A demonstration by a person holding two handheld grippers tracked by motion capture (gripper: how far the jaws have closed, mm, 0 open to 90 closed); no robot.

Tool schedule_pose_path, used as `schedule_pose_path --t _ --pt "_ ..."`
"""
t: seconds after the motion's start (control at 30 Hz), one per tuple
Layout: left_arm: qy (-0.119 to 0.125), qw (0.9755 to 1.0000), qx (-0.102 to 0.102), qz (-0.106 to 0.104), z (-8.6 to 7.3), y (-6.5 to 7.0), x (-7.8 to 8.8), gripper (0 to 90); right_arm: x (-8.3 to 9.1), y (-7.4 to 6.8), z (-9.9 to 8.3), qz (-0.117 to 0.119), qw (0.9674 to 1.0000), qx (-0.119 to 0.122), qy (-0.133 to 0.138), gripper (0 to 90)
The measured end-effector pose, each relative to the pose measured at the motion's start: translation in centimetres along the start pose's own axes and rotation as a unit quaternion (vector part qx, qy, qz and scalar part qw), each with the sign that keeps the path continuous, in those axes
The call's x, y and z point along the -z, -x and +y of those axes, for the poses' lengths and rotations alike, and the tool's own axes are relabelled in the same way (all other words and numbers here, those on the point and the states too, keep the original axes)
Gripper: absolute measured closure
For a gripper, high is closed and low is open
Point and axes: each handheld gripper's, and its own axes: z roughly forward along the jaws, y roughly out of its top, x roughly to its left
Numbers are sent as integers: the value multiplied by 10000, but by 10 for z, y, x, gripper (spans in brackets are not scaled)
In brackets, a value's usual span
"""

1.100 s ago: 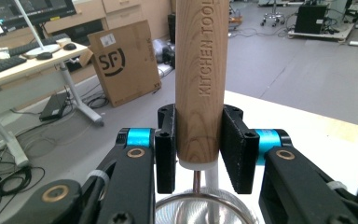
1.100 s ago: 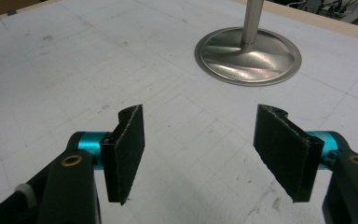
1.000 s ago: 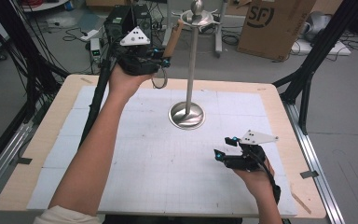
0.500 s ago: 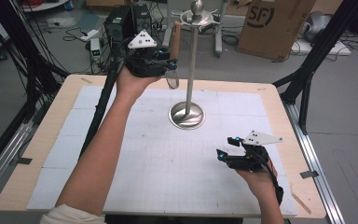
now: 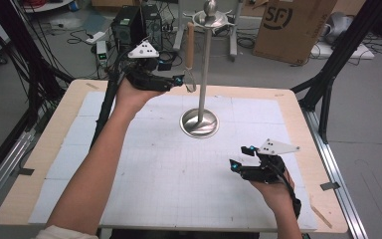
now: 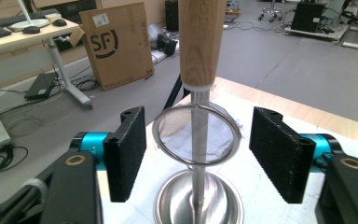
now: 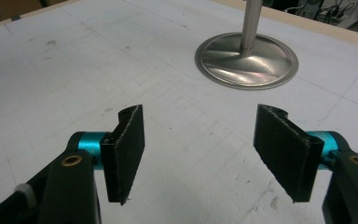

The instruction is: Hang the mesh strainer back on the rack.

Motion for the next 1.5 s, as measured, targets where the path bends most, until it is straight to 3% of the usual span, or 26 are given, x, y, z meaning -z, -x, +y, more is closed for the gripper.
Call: schedule_pose_path --t 0.3,0.87,1.03,1.5 --pt "-50 9997 14 -246 -21 -1 13 322 -1 -1 0 18 10000 -12 -4 329" --pt "-171 9996 -129 -175 -53 2 47 245 -3 -2 1 36 10000 12 -49 329" --pt "-177 9996 -78 -183 -66 3 56 230 0 1 1 0 10000 -41 -19 327" --pt "-160 9993 -120 -326 -97 18 73 202 1 3 0 -36 10000 -52 6 327"
